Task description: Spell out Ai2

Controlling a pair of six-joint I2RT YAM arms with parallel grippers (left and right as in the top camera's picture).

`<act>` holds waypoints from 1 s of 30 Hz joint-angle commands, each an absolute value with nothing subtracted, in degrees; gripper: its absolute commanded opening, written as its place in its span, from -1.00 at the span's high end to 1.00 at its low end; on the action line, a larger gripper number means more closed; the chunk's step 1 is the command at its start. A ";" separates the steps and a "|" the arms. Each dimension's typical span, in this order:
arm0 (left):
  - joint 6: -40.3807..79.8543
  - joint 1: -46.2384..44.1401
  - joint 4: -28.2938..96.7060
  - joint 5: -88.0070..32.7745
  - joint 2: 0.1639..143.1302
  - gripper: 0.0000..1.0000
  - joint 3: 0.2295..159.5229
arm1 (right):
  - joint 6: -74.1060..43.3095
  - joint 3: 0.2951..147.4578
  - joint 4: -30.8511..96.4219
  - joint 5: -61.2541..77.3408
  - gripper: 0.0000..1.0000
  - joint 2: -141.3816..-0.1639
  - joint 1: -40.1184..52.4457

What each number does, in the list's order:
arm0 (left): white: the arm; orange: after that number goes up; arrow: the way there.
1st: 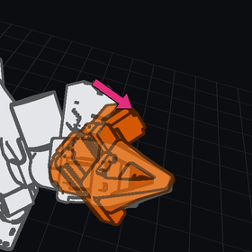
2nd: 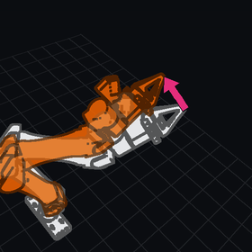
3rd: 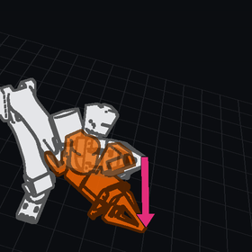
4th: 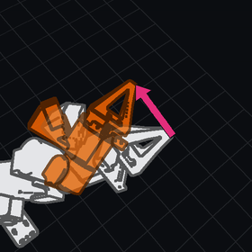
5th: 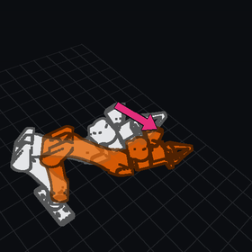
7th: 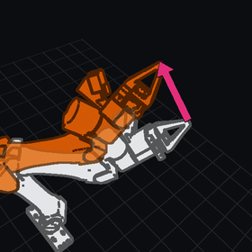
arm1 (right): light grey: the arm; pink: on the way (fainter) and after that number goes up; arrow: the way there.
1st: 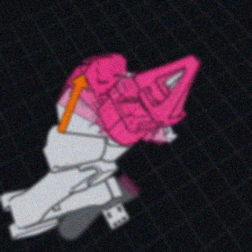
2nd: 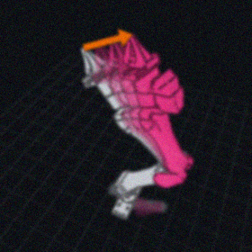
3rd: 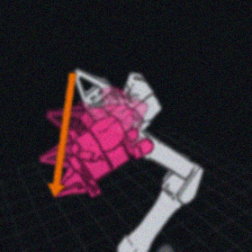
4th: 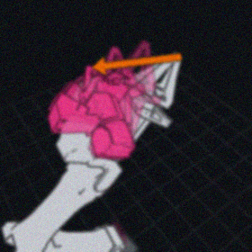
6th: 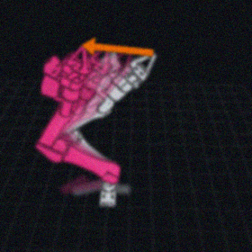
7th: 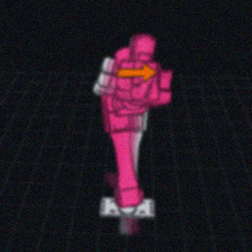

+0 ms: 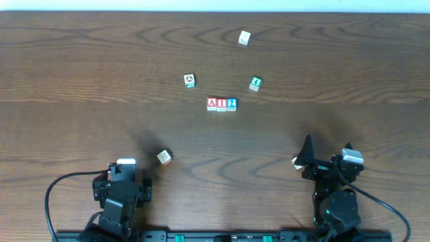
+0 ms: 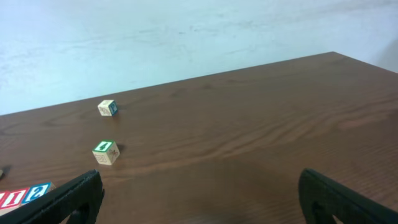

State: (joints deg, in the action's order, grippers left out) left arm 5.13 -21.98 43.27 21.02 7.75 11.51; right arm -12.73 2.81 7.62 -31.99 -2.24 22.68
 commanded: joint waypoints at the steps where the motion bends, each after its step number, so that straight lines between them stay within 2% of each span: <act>1: 5.15 -22.02 40.03 22.55 6.72 -0.91 10.22 | -12.12 2.55 7.73 -32.58 -0.99 -1.78 21.67; 8: 5.17 -21.56 8.60 18.11 3.42 -0.91 10.22 | -12.12 2.55 7.73 -32.58 -0.99 -1.78 21.67; 15: 5.17 -21.30 -2.02 18.57 0.56 -0.91 4.56 | -12.12 2.55 7.75 -32.58 -0.98 -1.78 21.67; 20: 5.15 -19.05 -2.42 18.52 0.16 -0.91 0.99 | -12.12 2.55 7.75 -32.58 -0.99 -1.78 21.67; 26: 5.17 -10.31 2.37 18.28 0.16 -0.91 0.23 | -12.12 2.55 7.75 -32.58 -0.98 -1.78 21.67; 30: 5.17 -9.82 2.66 18.37 0.16 -0.91 0.25 | -12.12 2.55 7.73 -32.58 -0.98 -1.78 21.67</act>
State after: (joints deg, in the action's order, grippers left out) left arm 5.15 -10.17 -0.03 18.00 0.60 1.26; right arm -12.73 2.81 7.62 -31.99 -2.17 22.68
